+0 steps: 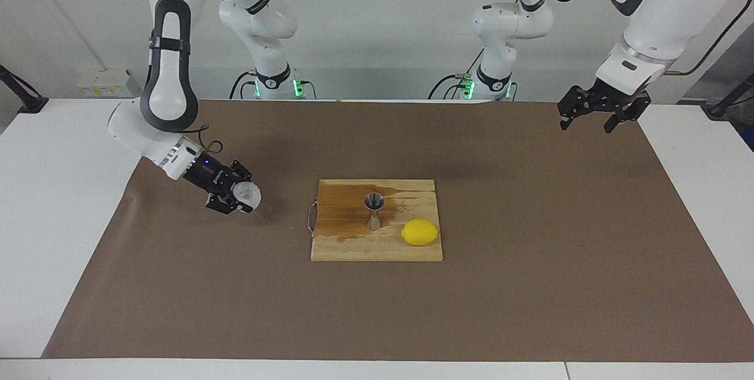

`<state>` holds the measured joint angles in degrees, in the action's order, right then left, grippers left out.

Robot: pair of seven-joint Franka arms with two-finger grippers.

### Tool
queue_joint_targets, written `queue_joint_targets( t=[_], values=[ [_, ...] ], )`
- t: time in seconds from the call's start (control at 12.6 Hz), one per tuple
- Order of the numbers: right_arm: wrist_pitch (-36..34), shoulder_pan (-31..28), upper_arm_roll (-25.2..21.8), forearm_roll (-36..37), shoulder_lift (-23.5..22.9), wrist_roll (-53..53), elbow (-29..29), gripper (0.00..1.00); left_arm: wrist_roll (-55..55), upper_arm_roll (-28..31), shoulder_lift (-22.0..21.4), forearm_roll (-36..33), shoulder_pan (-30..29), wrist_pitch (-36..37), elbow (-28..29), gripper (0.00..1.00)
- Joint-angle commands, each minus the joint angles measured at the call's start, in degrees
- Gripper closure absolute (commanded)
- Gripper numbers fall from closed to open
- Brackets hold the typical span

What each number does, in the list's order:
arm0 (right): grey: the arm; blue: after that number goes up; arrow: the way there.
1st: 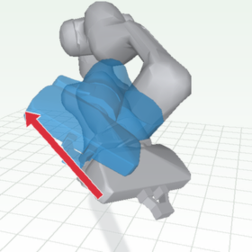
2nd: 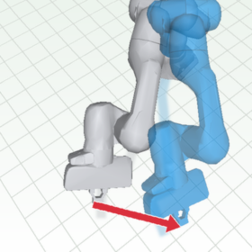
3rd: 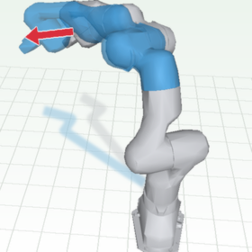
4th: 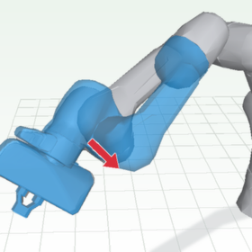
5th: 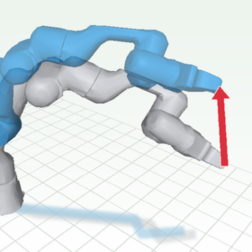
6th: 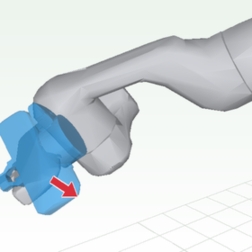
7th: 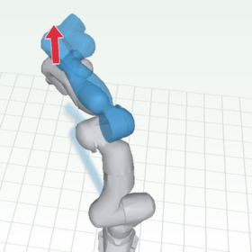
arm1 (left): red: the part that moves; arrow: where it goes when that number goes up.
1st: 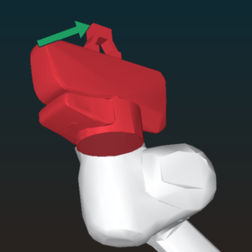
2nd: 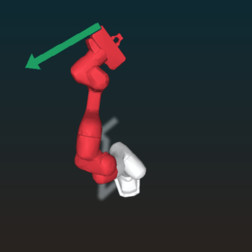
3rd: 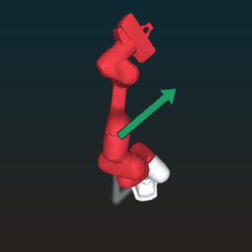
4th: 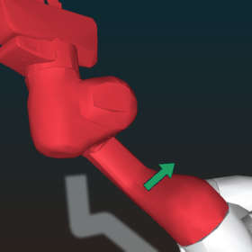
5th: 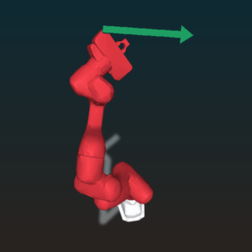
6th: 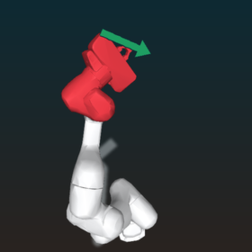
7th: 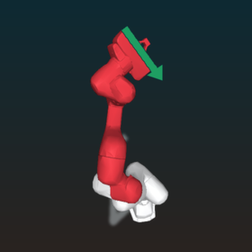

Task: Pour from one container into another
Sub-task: 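Carry the white cup back and set it on the table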

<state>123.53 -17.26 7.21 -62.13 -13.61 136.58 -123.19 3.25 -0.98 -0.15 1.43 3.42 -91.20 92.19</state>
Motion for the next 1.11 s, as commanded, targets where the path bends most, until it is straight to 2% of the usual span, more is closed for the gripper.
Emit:
queue_joint_targets(
  t=[0.0,0.16,0.24,0.32,0.4,0.71,0.87,1.03],
  values=[
    [-0.58,-1.2,0.7,-4.58,-4.49,7.55,0.24,0.84,0.18,-0.16,-1.17,0.5,-0.52,0.32,0.88,0.0],
    [-1.01,-1.55,0.7,-4.67,-5.28,8.0,0.24,0.82,0.18,-0.16,-1.17,0.5,-0.52,0.41,0.88,0.0],
    [-0.93,-1.47,0.7,-4.76,-5.54,8.52,0.24,0.6,0.18,-0.16,-1.17,0.5,-0.52,0.41,0.88,0.0],
    [-0.66,-1.47,0.7,-4.76,-5.55,8.53,0.32,0.05,0.18,-0.16,-1.17,0.5,-0.52,0.32,0.88,0.0],
    [-0.66,-1.55,0.61,-4.76,-5.55,8.35,0.32,0.0,0.18,-0.16,-1.17,0.5,-0.52,0.32,0.88,0.0],
    [-1.1,-2.87,0.17,-2.31,-3.88,7.3,0.41,0.0,0.18,-0.16,-1.17,0.5,-0.52,0.32,0.88,0.0],
    [-1.28,-4.62,0.08,3.3,-0.64,4.16,0.41,0.0,0.18,-0.16,-1.17,0.5,-0.52,0.32,0.88,0.0],
    [-2.76,-6.47,0.17,12.17,2.35,-2.95,0.5,0.0,0.18,-0.16,-1.17,0.5,-0.52,0.32,0.88,0.0]
  ],
)
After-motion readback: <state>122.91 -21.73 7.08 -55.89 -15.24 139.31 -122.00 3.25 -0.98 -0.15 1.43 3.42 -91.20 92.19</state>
